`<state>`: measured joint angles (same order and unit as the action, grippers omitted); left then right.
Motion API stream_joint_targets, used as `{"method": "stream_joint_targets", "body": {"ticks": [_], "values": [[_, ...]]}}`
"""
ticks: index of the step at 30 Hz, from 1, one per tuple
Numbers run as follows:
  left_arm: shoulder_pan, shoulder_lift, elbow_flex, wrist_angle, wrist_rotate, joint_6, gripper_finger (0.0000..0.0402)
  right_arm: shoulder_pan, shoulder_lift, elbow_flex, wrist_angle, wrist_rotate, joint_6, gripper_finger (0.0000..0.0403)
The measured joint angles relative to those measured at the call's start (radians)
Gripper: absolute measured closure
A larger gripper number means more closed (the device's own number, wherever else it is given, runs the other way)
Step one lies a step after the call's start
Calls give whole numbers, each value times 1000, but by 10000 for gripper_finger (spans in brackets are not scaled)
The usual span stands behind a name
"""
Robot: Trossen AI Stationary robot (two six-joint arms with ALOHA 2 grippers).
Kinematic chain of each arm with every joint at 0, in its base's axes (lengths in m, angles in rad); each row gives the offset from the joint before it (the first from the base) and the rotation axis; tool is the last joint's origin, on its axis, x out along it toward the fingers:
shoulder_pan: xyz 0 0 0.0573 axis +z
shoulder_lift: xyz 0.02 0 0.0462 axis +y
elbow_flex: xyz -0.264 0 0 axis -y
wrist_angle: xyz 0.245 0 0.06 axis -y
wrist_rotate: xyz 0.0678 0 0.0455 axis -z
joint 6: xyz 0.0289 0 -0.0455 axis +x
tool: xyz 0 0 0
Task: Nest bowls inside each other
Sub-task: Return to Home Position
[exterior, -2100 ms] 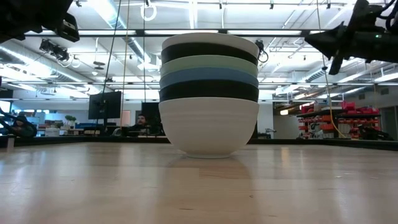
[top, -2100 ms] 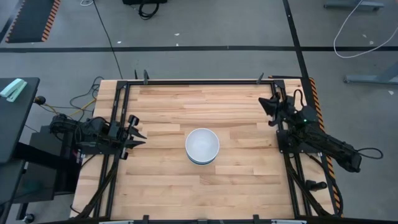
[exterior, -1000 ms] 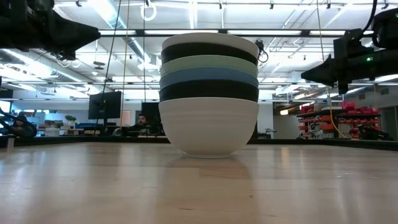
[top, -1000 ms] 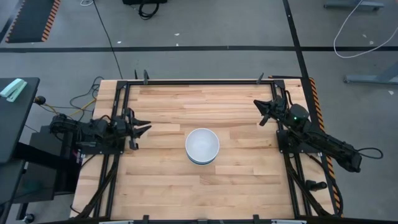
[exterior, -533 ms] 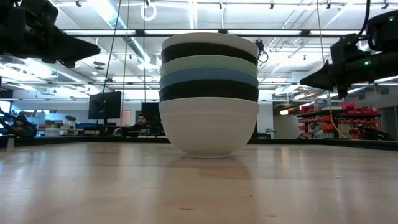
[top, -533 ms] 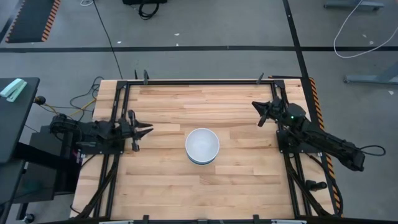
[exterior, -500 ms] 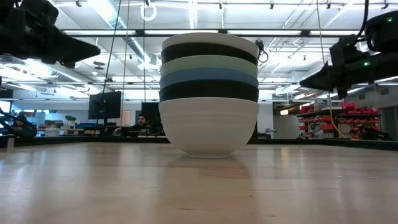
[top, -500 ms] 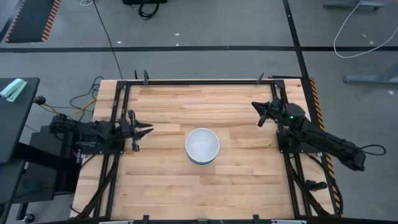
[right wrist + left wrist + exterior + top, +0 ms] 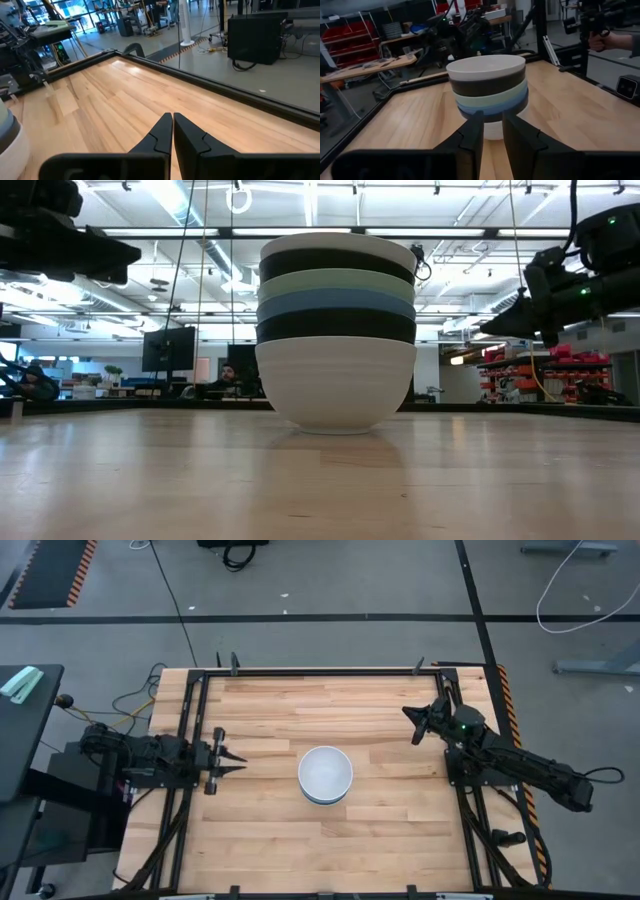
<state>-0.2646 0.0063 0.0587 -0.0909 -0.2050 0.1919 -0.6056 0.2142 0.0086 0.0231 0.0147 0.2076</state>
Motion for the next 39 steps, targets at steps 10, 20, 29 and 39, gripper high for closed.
{"method": "stream_joint_targets", "body": {"ticks": [10, 20, 29, 39], "values": [[0, 0, 2, -18, 1, -16, 313, 0, -24, 0, 18, -13, -1, 380], [0, 0, 2, -21, -50, -15, 321, 0, -26, 0, 17, -42, -24, 380], [0, 0, 1, -17, -62, -20, 312, 75, -26, 0, 82, -52, -34, 380], [0, 0, 0, -18, -64, -24, 323, 190, -35, 0, 154, 34, -67, 380]]}}
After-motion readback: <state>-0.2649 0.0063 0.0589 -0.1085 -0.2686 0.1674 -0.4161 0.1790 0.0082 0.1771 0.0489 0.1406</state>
